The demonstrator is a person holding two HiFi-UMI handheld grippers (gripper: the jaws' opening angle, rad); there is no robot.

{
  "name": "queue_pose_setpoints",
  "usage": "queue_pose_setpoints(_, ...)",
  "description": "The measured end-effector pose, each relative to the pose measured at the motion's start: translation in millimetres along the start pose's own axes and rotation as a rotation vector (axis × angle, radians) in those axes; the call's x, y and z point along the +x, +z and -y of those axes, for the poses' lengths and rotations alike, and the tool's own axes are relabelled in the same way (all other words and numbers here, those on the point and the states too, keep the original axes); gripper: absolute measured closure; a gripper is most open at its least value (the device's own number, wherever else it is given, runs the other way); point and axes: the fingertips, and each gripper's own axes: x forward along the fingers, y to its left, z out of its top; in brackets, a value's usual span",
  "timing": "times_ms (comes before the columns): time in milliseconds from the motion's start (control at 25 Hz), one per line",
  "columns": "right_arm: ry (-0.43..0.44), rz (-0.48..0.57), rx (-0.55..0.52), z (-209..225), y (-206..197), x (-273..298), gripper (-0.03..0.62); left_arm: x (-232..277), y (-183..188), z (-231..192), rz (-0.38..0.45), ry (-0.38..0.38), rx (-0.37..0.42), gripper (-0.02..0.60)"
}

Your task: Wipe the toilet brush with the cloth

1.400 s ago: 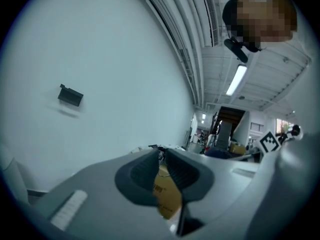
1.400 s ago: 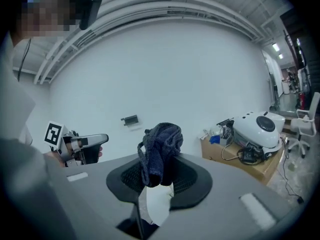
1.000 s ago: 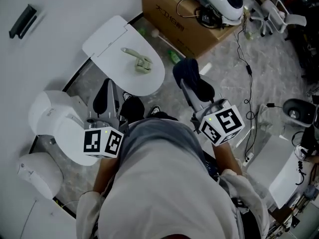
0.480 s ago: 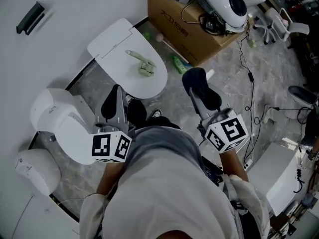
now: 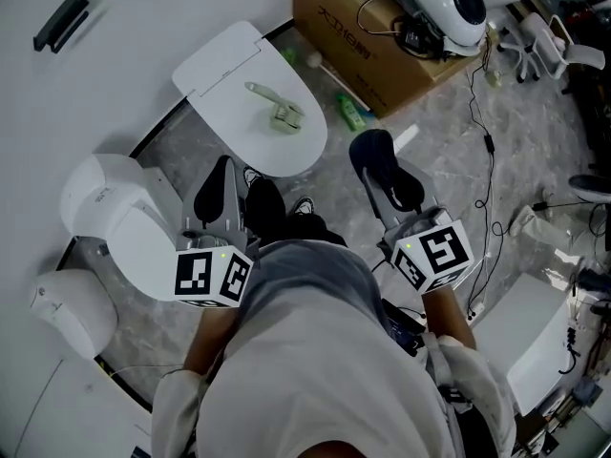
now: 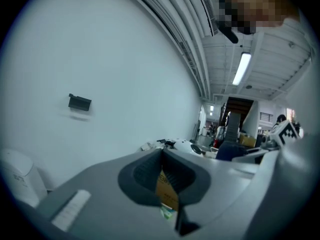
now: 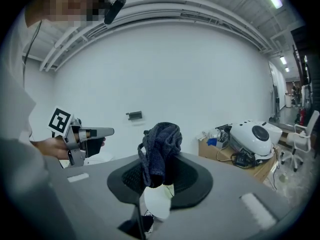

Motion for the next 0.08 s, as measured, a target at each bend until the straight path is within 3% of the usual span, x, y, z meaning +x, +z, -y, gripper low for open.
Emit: queue_pose_setpoints(80,-0.003,-0.009,0.004,1.9,-3.2,0.6,0.514,2.7,-0.2,-0.6,-0.003,-0.001,0.001,0.581)
